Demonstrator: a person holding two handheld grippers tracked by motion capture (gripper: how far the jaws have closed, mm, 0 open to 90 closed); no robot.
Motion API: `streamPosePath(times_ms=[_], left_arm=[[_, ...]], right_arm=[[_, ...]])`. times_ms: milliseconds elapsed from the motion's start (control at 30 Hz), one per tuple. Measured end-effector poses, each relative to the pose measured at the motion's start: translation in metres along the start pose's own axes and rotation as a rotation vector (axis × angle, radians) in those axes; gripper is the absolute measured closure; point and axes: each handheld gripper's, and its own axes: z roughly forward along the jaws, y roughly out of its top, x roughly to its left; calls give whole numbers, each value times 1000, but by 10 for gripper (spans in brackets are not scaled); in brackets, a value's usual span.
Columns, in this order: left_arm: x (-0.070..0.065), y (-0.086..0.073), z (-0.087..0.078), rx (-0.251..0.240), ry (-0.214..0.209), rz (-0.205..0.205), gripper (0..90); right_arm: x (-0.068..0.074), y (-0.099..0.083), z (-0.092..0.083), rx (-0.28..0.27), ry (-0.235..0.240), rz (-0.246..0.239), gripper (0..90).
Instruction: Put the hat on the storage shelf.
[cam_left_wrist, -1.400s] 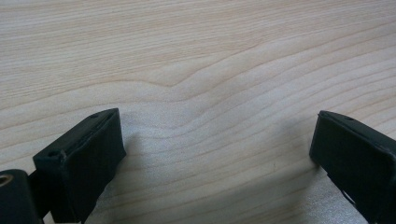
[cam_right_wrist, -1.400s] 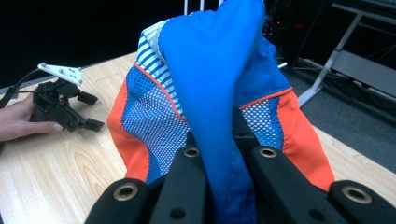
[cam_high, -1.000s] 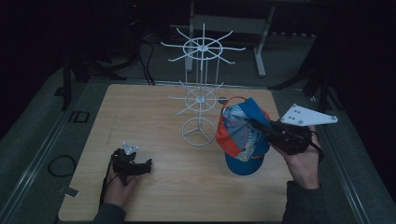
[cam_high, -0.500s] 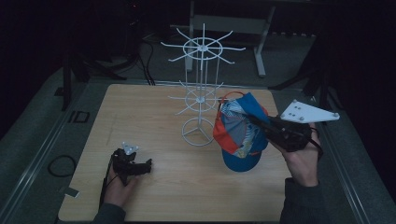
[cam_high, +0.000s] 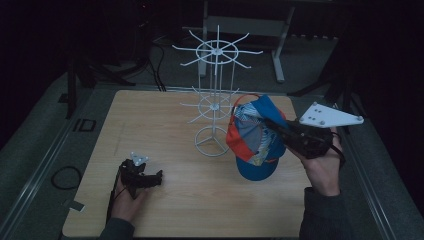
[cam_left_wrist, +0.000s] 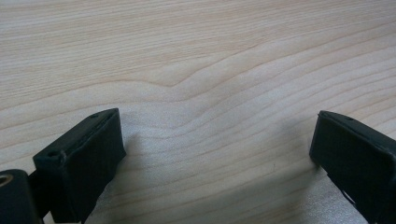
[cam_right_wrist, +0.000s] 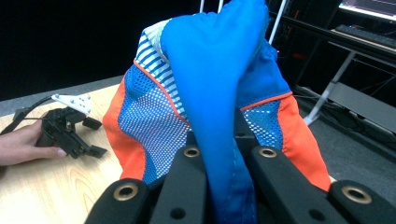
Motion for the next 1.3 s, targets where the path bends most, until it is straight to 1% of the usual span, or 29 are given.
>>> streamPosePath(times_ms=[267,567,800,900,1300], left_arm=[[0,0,0,0,0,0,34],[0,0,0,0,0,0,34],[0,0,0,0,0,0,34],[0,0,0,0,0,0,34],[0,0,0,0,0,0,34]], right_arm=[[-4,3,1,-10,10,7,885],[-9,6,-1,-35,14,19,885],[-10,9,0,-41,21,18,885],[-10,9,2,-32,24,12,885],[-16,15,1,-52,18,8,885]])
